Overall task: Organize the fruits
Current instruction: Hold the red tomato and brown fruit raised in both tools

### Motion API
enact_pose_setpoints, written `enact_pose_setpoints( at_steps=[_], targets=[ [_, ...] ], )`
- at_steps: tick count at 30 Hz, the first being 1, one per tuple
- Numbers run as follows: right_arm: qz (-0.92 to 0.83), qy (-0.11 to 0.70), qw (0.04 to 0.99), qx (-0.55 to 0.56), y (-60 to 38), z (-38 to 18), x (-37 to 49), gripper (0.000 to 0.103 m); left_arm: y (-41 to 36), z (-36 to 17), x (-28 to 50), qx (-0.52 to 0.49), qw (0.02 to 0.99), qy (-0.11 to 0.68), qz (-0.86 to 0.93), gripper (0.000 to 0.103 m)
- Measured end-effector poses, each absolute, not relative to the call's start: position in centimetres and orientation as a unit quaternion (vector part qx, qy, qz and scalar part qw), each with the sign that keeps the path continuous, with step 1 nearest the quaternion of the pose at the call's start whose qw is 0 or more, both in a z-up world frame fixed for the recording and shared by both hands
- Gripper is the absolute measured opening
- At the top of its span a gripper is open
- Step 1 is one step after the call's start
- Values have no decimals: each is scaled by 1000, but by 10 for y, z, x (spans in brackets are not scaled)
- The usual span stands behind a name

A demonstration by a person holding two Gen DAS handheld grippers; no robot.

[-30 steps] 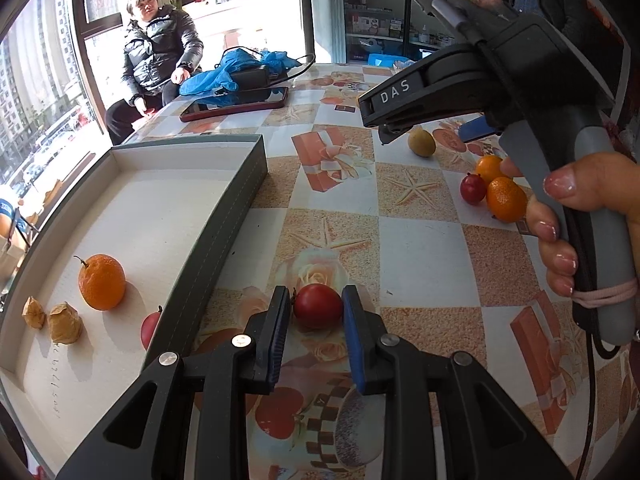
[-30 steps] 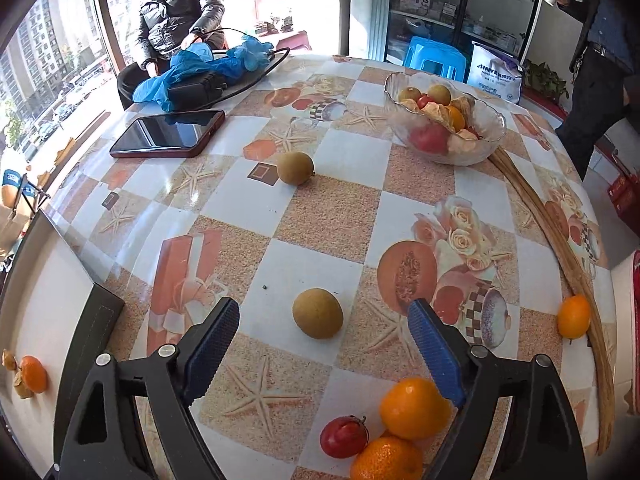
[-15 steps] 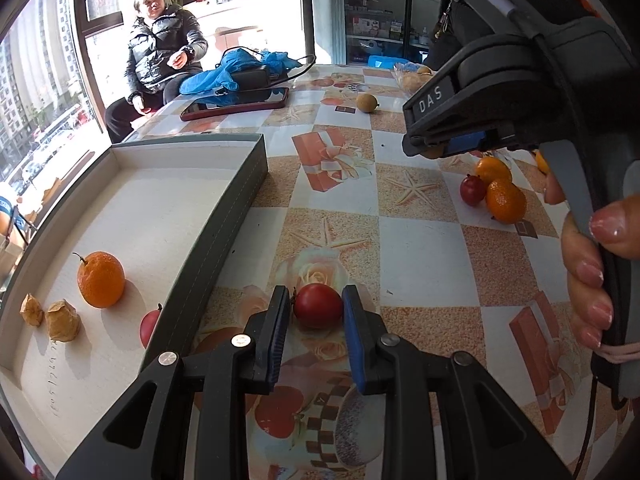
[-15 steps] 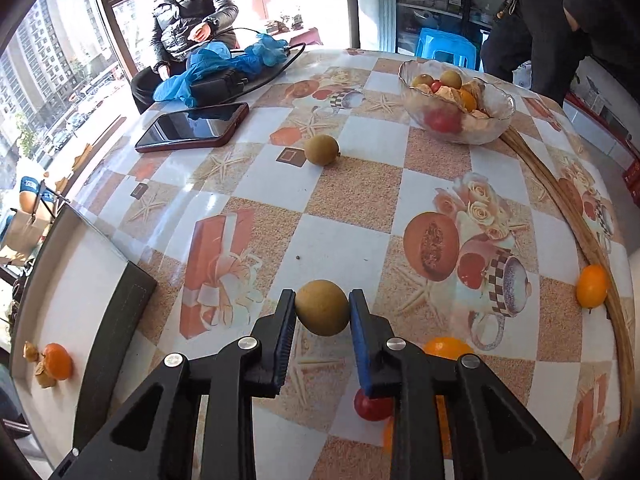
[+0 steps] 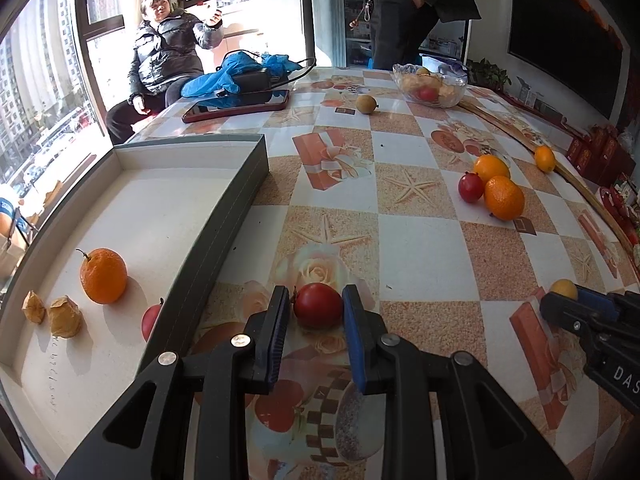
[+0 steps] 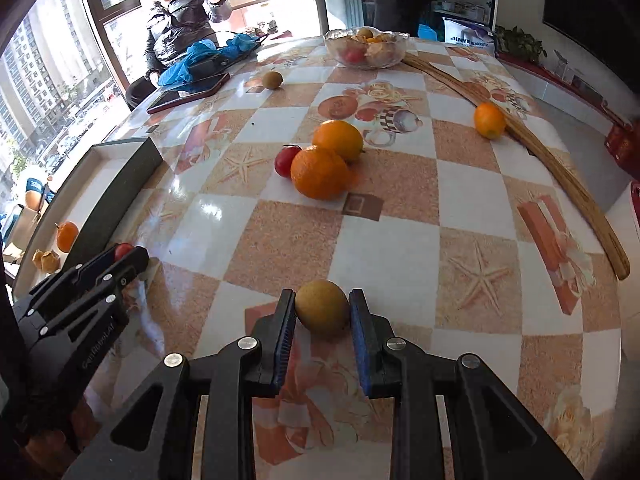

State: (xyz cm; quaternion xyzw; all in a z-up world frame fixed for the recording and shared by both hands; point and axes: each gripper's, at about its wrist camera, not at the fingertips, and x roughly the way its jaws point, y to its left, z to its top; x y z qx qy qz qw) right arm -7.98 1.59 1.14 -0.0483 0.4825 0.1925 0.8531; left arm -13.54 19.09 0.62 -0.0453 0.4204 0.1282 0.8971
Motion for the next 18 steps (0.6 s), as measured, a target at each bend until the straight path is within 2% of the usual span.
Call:
enact_pose_setpoints(
  at_steps=[7, 18],
  targets=[
    [166, 424, 889, -56, 6, 7, -102, 28, 191, 6, -136, -46, 898, 419, 128, 30],
    [170, 420, 890, -39, 2, 6, -100, 28, 192, 6, -136, -40, 898, 419, 131, 30]
  ],
)
